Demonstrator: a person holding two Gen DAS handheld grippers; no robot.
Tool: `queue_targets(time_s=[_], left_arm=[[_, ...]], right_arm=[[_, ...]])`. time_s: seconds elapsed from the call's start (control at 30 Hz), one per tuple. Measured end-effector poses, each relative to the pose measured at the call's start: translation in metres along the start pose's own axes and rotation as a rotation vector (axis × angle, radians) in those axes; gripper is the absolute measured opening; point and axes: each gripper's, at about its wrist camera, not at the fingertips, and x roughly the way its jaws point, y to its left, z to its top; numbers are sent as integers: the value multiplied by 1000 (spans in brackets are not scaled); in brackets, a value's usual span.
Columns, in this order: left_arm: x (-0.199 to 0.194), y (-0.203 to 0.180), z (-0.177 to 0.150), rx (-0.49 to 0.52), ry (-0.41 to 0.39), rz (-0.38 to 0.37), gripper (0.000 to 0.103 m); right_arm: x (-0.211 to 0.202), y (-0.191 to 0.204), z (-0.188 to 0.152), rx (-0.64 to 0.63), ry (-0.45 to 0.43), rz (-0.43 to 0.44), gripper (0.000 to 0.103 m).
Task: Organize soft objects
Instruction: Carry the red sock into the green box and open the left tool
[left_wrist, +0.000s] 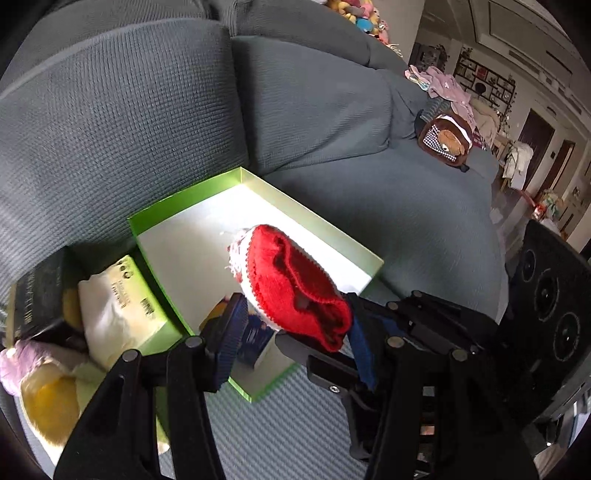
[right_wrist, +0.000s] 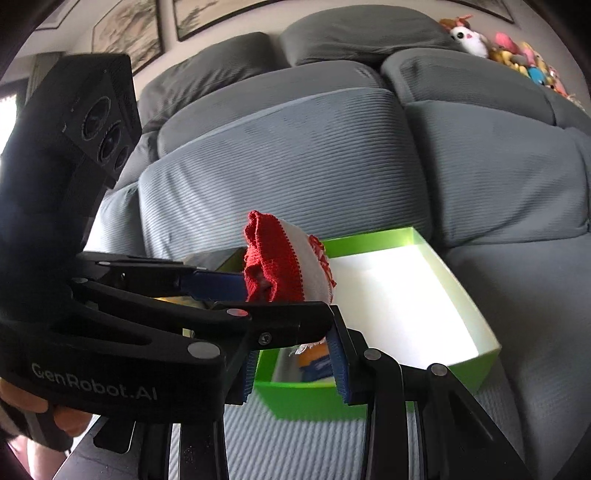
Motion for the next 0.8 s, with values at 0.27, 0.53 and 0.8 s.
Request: queue_targets(time_s=[0.27,0.53,0.8], left_arm=[[36,4,9,-11,51,19,53],[53,6,9,-23,68,50,69],[43,27,5,-79,55,122,102]], right_arm=[[30,-22,3,28,73,-35,36],[48,-30,2,22,159,-94,36],[41,-30,-2,-40,163,-195,75]])
